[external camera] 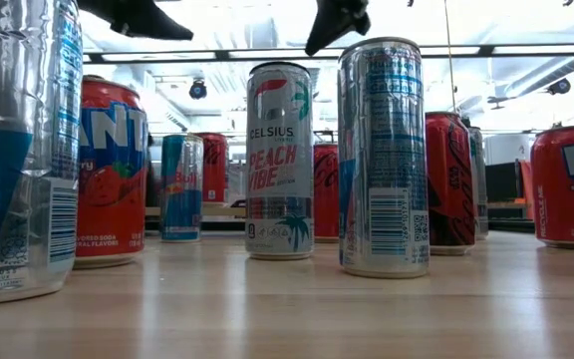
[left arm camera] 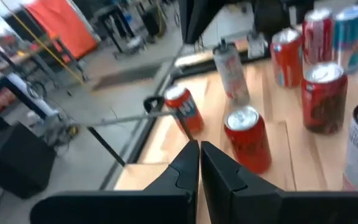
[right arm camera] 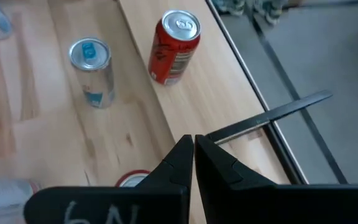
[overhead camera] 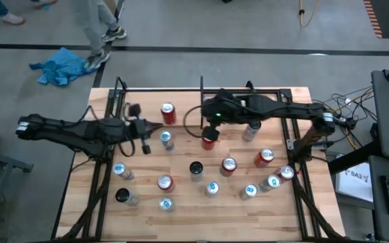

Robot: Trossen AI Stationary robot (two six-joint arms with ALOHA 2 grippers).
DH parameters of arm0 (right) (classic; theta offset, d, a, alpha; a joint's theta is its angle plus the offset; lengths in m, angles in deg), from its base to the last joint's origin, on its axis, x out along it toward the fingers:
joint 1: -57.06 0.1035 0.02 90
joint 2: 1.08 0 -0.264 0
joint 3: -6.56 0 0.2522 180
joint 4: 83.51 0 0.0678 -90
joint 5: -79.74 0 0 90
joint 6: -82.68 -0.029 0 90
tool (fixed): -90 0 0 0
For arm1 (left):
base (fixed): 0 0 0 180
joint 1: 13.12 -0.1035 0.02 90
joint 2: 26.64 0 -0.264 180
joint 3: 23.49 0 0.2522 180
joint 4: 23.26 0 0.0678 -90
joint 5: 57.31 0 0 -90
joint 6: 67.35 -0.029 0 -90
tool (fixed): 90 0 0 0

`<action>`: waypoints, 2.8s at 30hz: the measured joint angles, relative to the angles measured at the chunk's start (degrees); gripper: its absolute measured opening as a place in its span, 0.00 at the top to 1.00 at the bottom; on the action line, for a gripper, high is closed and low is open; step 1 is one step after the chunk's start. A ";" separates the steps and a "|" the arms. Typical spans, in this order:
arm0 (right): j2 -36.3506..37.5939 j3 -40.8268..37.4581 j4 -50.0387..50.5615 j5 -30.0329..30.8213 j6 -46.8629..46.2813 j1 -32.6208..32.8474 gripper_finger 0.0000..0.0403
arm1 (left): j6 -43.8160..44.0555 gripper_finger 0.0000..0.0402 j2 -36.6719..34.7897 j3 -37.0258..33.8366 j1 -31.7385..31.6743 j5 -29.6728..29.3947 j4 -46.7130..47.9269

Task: Place canned beverage on shelf
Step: Put the red/black soda can on the shelf

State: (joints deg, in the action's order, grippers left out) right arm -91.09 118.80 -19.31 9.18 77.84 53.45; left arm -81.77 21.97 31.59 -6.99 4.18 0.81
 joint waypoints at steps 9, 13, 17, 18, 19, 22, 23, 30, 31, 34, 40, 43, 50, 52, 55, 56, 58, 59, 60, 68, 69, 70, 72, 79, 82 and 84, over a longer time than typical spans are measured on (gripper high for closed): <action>14.76 -25.26 -23.63 -0.37 3.95 -0.02 0.98 | 3.78 1.00 11.16 12.07 -3.96 1.24 15.07; 19.36 -33.10 -32.58 -0.58 6.80 -0.02 0.98 | 4.45 1.00 13.82 15.20 -7.78 6.07 18.75; 22.36 -39.12 -41.16 -3.53 9.56 -0.51 0.98 | 4.60 1.00 15.27 16.09 -12.28 13.13 19.08; 22.83 -40.47 -43.58 -4.96 10.33 -0.67 0.98 | 4.61 1.00 15.45 16.12 -13.13 13.72 19.11; 23.18 -41.74 -45.70 -6.41 11.05 -0.87 0.98 | 4.63 1.00 15.56 16.15 -13.78 13.93 19.05; 23.21 -45.17 -52.05 -11.12 13.43 -1.70 0.98 | 4.97 1.00 15.92 16.17 -15.20 14.11 18.02; 22.88 -46.11 -53.84 -12.40 13.95 -2.02 0.98 | 5.07 1.00 16.05 16.17 -15.52 14.12 17.11; 20.91 -46.66 -57.98 -14.85 16.42 -5.97 0.98 | 7.24 1.00 16.71 16.17 -16.14 14.12 12.90; 20.69 -46.55 -57.44 -15.89 16.17 -6.60 0.98 | 7.85 1.00 16.71 16.19 -16.14 14.12 12.38; 19.74 -46.54 -57.12 -17.99 16.11 -8.05 0.98 | 9.37 1.00 16.63 16.19 -16.11 14.06 11.89; 18.55 -46.56 -57.15 -18.06 16.07 -9.88 0.98 | 11.78 1.00 17.23 16.19 -16.09 12.70 9.78; 18.12 -46.56 -56.93 -18.22 16.02 -10.03 0.98 | 13.75 1.00 17.70 16.19 -16.09 7.93 8.64; 18.87 -46.56 -51.85 -18.47 16.87 -10.19 0.98 | 20.33 0.97 18.44 16.19 -16.17 2.07 9.84; 19.69 -46.56 -49.67 -18.49 16.88 -10.43 0.98 | 21.47 0.94 18.44 16.19 -16.16 2.19 11.04; 20.39 -46.67 -48.84 -18.47 16.88 -10.51 0.98 | 23.44 0.88 18.22 16.19 -16.67 3.05 12.19; 20.59 -46.88 -48.74 -18.46 16.92 -10.51 0.98 | 24.15 0.85 18.17 16.19 -17.08 4.70 12.20; 20.69 -47.13 -48.58 -18.49 17.46 -10.58 0.98 | 25.61 0.78 18.16 16.19 -18.17 8.78 12.97; 20.72 -47.13 -48.60 -18.55 17.49 -10.72 0.98 | 26.29 0.74 18.20 16.19 -18.67 10.47 13.69; 20.77 -47.19 -48.56 -18.65 17.49 -10.89 0.98 | 26.96 0.69 18.39 16.19 -19.08 11.32 14.08; 20.91 -47.51 -48.57 -18.61 17.38 -11.42 0.98 | 24.94 0.22 20.46 16.19 -20.16 1.73 19.68; 20.91 -47.56 -48.53 -18.61 17.38 -11.45 0.98 | 23.07 0.17 20.78 16.19 -20.18 1.71 19.68; 20.91 -47.57 -48.52 -18.60 17.38 -11.50 0.98 | 21.07 0.12 21.23 16.19 -20.17 1.88 19.72; 20.91 -47.57 -48.53 -18.58 17.40 -11.63 0.98 | 16.97 0.04 22.34 16.19 -20.11 2.05 19.09; 20.91 -47.86 -48.48 -18.58 17.27 -11.82 0.98 | 11.99 0.06 25.46 16.19 -21.80 2.08 19.00; 20.91 -47.89 -48.48 -18.58 17.27 -12.05 0.98 | 12.24 0.07 26.19 16.19 -22.83 2.48 18.83; 20.91 -47.89 -48.46 -18.49 17.27 -12.09 0.98 | 12.54 0.07 26.59 16.19 -23.52 3.68 18.80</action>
State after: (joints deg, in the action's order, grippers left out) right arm -70.18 70.91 -67.77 -9.31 95.11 41.36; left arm -69.24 48.56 47.79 -30.51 7.85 19.61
